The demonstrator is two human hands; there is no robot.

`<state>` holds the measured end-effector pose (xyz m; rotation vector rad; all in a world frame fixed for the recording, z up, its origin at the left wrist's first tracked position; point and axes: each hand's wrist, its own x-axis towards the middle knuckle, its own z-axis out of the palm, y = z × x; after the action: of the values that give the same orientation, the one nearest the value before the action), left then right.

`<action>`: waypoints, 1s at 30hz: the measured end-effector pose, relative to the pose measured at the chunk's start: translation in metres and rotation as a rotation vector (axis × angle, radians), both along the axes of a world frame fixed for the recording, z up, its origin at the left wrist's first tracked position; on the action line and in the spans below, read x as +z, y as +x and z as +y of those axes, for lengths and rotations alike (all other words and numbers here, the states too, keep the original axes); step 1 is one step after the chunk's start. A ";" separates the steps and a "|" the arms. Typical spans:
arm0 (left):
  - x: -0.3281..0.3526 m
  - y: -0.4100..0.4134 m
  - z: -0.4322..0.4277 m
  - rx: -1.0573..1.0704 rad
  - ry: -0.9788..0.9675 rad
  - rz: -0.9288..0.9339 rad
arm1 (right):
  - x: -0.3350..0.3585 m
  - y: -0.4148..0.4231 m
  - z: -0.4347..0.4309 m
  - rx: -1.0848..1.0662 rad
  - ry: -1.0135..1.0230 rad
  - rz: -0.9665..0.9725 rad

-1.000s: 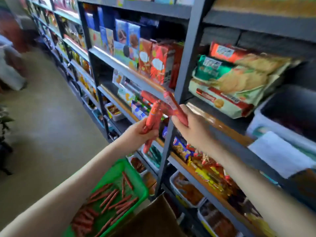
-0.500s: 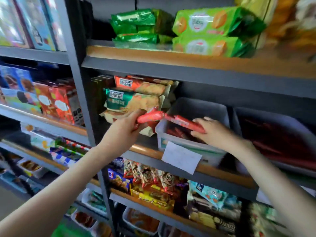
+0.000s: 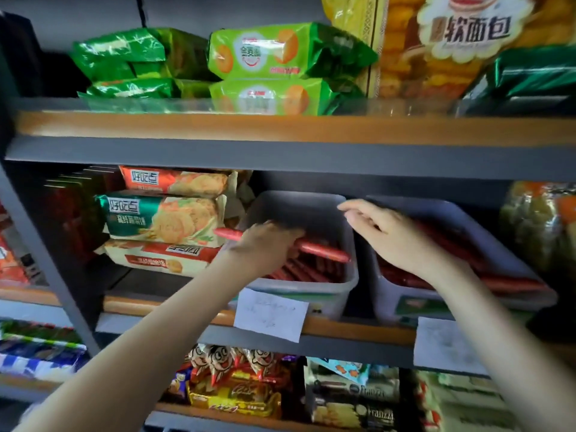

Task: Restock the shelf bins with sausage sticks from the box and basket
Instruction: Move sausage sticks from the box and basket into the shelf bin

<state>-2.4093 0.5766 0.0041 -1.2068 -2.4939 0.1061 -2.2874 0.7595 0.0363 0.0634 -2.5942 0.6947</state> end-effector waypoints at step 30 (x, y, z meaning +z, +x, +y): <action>0.022 -0.019 -0.055 0.128 0.039 -0.021 | -0.031 0.002 -0.036 -0.013 0.181 -0.090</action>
<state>-2.4284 0.5221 0.0256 -1.0378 -2.5783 0.0771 -2.2858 0.7235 0.0051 0.0728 -2.7351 0.4662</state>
